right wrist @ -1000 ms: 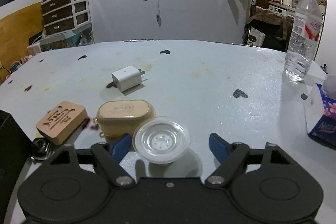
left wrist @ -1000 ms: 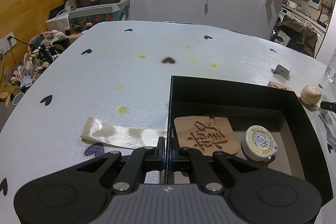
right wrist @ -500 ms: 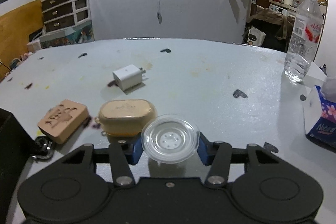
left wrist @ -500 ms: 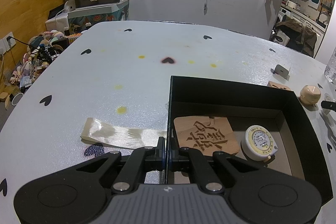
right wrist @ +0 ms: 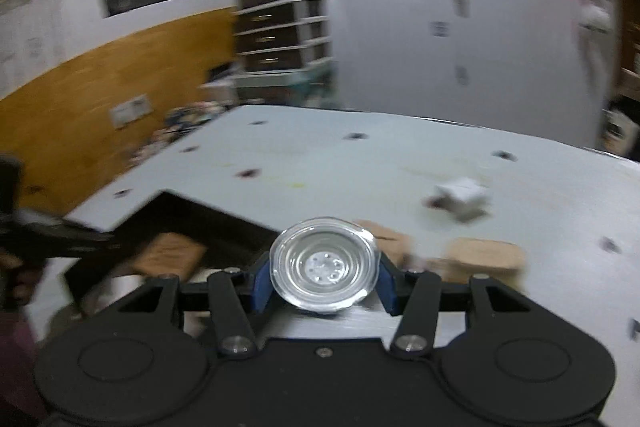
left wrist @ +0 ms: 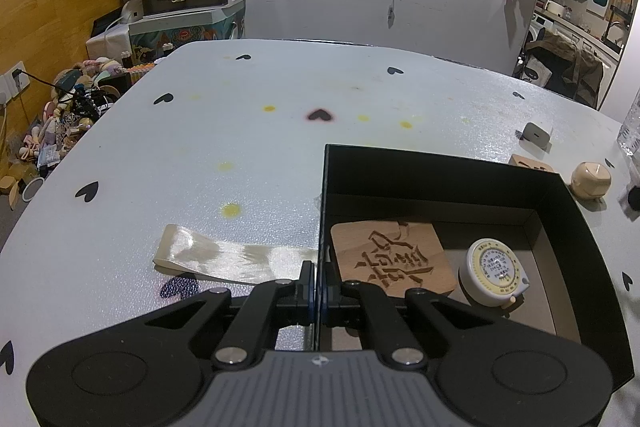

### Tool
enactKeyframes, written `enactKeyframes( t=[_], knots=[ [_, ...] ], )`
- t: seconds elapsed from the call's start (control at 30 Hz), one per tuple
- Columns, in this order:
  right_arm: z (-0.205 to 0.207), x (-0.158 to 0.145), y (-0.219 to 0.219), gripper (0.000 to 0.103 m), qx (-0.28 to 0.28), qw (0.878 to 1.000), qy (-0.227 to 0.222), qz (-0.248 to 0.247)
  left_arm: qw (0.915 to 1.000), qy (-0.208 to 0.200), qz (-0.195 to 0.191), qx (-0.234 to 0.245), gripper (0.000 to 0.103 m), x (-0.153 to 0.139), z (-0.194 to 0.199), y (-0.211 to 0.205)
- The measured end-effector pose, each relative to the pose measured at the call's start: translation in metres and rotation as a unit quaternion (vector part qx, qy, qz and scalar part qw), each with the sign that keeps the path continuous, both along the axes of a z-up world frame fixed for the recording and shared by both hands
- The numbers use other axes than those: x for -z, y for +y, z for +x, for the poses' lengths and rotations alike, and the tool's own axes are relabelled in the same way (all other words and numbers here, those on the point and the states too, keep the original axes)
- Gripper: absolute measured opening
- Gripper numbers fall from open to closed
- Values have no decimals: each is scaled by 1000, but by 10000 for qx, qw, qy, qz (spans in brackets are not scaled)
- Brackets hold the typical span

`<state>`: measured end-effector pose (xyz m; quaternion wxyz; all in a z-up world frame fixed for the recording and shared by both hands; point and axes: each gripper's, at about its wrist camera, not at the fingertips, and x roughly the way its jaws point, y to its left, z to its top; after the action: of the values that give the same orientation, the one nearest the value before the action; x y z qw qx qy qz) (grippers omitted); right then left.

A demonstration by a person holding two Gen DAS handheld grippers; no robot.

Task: Organize rigid objects
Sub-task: 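Carry the clear cup with the right gripper and release it inside the box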

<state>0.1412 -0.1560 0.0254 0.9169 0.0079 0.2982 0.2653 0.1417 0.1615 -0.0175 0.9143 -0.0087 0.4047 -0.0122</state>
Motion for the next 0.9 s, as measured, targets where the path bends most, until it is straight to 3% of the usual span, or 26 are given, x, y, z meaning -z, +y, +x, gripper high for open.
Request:
enactKeyframes(
  t=[0.2, 0.37, 0.53, 0.9],
  knots=[
    [-5, -6, 60, 53, -805, 9966, 59, -147, 10000, -6, -14, -7, 2, 0, 0, -1],
    [-2, 5, 105, 53, -1269, 9905, 440, -310, 10000, -7, -22, 4, 2, 0, 0, -2],
    [5, 24, 135, 53, -1369, 9856, 868, -484, 10000, -10, -43, 7, 3, 1, 1, -2],
    [13, 38, 168, 54, -1500, 9793, 1201, -643, 10000, -23, -61, 42, 3, 2, 0, 0]
  ],
)
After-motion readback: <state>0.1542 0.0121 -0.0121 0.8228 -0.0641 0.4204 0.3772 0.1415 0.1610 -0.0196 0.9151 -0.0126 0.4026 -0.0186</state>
